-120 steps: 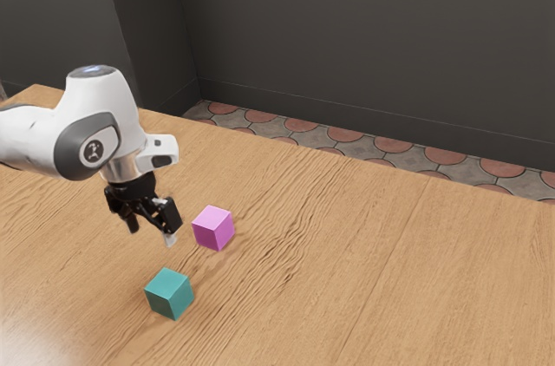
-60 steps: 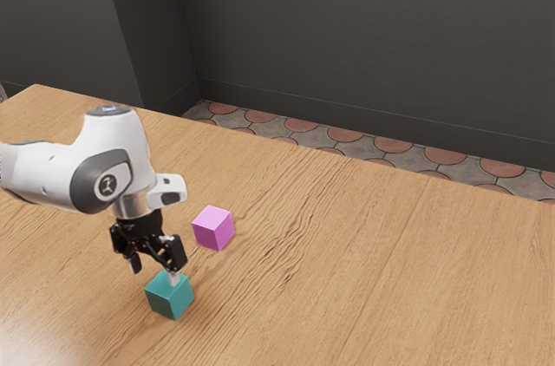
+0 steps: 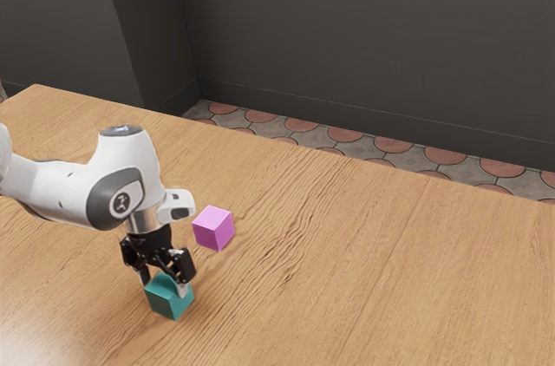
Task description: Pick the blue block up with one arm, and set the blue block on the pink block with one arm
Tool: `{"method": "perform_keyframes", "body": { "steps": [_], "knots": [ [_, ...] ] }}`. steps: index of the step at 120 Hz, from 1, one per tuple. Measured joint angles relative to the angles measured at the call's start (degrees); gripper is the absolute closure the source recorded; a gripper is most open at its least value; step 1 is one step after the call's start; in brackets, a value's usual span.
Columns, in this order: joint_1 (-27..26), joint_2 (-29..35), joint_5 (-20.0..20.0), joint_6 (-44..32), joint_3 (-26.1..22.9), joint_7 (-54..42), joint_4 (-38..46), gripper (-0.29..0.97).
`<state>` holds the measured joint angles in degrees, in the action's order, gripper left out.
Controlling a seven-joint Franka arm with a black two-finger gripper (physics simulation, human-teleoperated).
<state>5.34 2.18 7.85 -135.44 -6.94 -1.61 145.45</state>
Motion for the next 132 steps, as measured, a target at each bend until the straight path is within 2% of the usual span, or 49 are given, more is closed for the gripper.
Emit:
{"method": "perform_keyframes", "body": {
  "steps": [38, 46, 61, 76, 104, 122, 132],
  "knots": [
    [0.03, -2.66, 0.06, -2.68, 0.00, 0.05, -0.06, 0.00],
    [0.05, -2.75, 0.12, -2.89, 0.00, 0.07, -0.06, 0.07],
    [0.08, -2.94, 0.05, -3.15, 0.05, 0.28, -0.08, 0.32],
    [0.47, -1.46, -0.84, -3.12, 0.00, 1.19, -0.13, 0.41],
    [0.00, 1.44, -1.60, -2.09, 0.11, 1.87, -2.91, 0.36],
    [-0.11, 0.82, -2.23, 1.53, 2.95, 0.87, -9.32, 0.34],
    [1.50, -3.61, -2.86, 5.32, 3.61, 0.15, -17.57, 0.33]
  ]
}}
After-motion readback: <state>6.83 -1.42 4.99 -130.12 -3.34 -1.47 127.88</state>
